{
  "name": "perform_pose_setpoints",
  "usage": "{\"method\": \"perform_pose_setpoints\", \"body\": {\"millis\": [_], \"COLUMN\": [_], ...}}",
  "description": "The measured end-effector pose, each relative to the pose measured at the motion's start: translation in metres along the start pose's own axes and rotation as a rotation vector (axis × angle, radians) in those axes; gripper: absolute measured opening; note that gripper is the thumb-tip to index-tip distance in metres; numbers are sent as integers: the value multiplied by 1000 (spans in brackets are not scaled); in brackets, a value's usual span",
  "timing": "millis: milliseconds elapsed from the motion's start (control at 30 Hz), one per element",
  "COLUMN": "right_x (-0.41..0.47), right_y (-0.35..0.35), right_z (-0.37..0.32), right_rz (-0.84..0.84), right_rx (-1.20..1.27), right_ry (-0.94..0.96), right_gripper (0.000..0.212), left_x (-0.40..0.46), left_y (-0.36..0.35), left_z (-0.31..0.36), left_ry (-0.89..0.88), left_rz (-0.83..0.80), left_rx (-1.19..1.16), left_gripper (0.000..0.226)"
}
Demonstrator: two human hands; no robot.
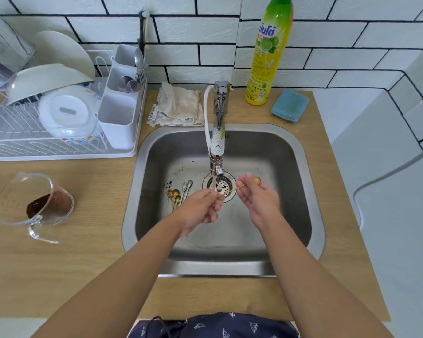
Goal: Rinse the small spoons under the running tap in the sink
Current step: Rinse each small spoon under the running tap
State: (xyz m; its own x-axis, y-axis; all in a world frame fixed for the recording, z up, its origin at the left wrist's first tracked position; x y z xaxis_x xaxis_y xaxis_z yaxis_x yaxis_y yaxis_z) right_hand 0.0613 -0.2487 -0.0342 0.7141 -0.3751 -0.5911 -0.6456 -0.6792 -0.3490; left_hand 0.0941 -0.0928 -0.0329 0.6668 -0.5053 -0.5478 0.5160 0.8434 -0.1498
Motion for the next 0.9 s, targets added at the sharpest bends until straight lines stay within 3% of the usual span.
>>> {"method": "perform_pose_setpoints", "body": {"millis": [267, 467, 667, 800, 900], "right_x": [-18, -3, -15, 1, -6], "right_y": [-51, -31, -45, -23, -32], "right_z": [53, 37, 60, 36, 49], "right_rz": [-251, -13, -148, -5, -63], "right_rx": [-321, -105, -250, 47, 7], "right_ry": [-54, -43, -85, -62, -117], "right_gripper": [14, 15, 2, 8, 5], "left_x": [-15, -21, -19, -22, -22], "left_y": [36, 42, 32, 38, 35], "left_z": [-8, -12, -9, -14, -23], "left_ry": [-2, 3, 9, 44, 143], "left_rz": [192, 230, 244, 229, 212], "left_rx": [47, 73, 81, 106, 154], "left_gripper": [26, 26, 27, 28, 26]}}
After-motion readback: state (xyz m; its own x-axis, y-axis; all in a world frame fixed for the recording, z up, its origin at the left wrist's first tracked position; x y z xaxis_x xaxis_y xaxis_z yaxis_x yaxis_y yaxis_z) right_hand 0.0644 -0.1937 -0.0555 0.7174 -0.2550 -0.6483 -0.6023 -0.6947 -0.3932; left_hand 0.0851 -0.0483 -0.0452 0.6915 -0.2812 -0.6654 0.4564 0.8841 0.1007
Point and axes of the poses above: each hand's wrist, its own x-axis towards the middle knuckle, its own y-axis out of the back of the hand, z = x × y, the point moved 9 cm from there along x, towards the middle knuckle
